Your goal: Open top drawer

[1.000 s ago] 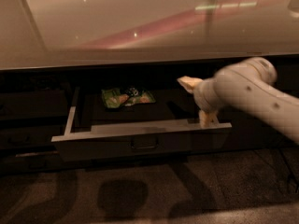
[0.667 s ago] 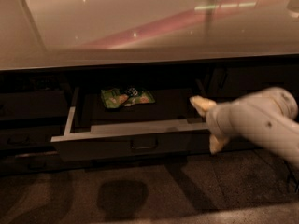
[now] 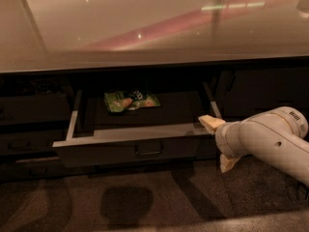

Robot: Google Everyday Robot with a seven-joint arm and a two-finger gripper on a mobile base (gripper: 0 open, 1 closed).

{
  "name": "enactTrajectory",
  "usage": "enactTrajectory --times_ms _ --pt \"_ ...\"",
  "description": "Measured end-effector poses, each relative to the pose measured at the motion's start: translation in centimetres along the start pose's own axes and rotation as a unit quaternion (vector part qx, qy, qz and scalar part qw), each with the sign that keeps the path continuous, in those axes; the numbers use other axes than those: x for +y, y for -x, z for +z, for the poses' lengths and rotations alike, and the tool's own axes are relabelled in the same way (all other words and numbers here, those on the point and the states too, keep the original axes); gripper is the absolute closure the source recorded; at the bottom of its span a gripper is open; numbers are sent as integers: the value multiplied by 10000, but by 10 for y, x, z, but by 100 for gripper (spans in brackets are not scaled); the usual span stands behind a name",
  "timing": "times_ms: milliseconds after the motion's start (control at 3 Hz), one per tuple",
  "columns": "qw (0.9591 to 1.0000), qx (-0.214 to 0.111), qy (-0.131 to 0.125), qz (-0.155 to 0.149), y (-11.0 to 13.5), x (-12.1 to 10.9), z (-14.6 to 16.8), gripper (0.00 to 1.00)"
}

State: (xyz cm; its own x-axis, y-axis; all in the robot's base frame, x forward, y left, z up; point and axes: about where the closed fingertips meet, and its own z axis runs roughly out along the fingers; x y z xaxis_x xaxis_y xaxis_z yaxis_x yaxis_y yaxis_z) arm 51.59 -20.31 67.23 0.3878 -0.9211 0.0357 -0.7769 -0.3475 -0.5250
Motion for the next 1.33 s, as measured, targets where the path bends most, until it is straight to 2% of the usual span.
enactTrajectory --times_ms 333,667,1000,1333 --pt "10000 -55 18 81 -3 -1 3 18" --pt "9990 -268 182 296 -13 -1 15 41" --pt "9975 -435 309 465 -20 -1 25 65" --pt "9975 -433 316 461 -20 -1 25 96"
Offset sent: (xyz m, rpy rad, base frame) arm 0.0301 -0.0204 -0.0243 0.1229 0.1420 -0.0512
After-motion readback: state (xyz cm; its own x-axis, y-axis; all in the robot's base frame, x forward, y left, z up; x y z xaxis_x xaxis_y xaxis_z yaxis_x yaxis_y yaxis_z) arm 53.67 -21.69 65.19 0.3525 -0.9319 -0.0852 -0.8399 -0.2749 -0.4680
